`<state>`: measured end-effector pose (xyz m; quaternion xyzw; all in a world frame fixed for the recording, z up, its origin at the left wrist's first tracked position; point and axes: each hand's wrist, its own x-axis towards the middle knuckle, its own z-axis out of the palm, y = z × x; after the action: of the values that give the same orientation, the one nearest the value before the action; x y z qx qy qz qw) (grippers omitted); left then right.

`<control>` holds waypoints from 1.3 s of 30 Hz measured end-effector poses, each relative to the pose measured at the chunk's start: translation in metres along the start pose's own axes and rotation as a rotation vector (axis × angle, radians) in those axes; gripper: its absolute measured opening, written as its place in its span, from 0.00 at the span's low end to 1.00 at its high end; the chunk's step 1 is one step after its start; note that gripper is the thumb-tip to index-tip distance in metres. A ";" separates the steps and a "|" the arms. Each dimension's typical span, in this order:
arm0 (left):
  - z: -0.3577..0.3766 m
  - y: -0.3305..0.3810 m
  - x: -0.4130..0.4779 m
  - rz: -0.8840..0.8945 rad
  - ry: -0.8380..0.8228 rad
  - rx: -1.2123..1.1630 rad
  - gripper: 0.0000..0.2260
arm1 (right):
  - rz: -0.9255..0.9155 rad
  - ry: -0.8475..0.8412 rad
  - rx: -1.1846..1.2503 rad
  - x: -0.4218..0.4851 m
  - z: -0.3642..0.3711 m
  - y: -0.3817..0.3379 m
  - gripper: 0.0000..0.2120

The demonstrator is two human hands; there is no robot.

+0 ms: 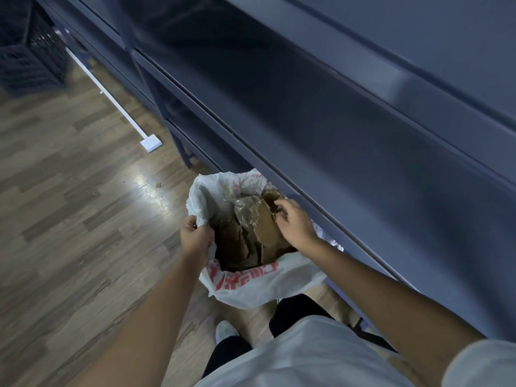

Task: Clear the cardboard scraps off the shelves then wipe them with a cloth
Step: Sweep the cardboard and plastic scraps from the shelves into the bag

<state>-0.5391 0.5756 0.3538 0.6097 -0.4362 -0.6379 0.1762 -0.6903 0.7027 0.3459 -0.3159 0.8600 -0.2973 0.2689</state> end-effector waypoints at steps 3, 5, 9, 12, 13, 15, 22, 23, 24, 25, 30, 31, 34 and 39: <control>-0.009 -0.001 0.000 0.007 -0.016 -0.008 0.16 | 0.018 0.016 -0.029 0.002 -0.006 0.005 0.14; -0.016 -0.003 0.000 0.005 -0.024 -0.020 0.15 | 0.022 -0.011 -0.087 0.004 -0.006 0.005 0.12; -0.032 -0.008 -0.003 -0.017 -0.006 -0.034 0.17 | 0.026 -0.005 -0.179 0.005 0.001 -0.004 0.13; -0.050 -0.010 -0.007 -0.048 0.032 -0.075 0.17 | 0.087 0.063 -0.199 0.009 0.004 -0.013 0.21; -0.056 -0.009 -0.009 -0.055 0.045 -0.099 0.16 | 0.162 0.041 -0.161 0.011 0.005 -0.015 0.22; -0.068 -0.006 -0.010 -0.057 0.071 -0.144 0.17 | 0.294 -0.059 -0.090 0.015 0.006 -0.023 0.22; -0.112 0.002 -0.012 -0.058 0.157 -0.208 0.19 | 0.217 -0.277 -0.079 0.024 0.021 -0.079 0.15; -0.120 0.005 -0.012 -0.066 0.173 -0.199 0.17 | 0.175 -0.271 -0.093 0.026 0.022 -0.090 0.17; -0.127 0.009 -0.010 -0.073 0.191 -0.188 0.16 | 0.118 -0.265 -0.085 0.027 0.022 -0.101 0.18; -0.135 0.015 -0.009 -0.076 0.210 -0.177 0.16 | 0.074 -0.266 -0.062 0.028 0.021 -0.113 0.18; -0.156 0.041 0.003 -0.049 0.236 -0.113 0.17 | -0.035 -0.224 -0.001 0.037 0.014 -0.165 0.15; -0.158 0.048 0.004 -0.030 0.237 -0.116 0.15 | -0.042 -0.209 -0.011 0.040 0.011 -0.172 0.15; -0.165 0.069 0.005 0.014 0.208 -0.122 0.11 | -0.041 -0.182 -0.023 0.048 0.004 -0.188 0.16; -0.185 0.091 0.002 0.125 0.212 -0.090 0.06 | -0.047 -0.149 -0.006 0.058 0.000 -0.208 0.12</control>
<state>-0.3954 0.4601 0.4455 0.6367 -0.4233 -0.5766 0.2880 -0.6487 0.5323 0.4713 -0.3582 0.8308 -0.2766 0.3239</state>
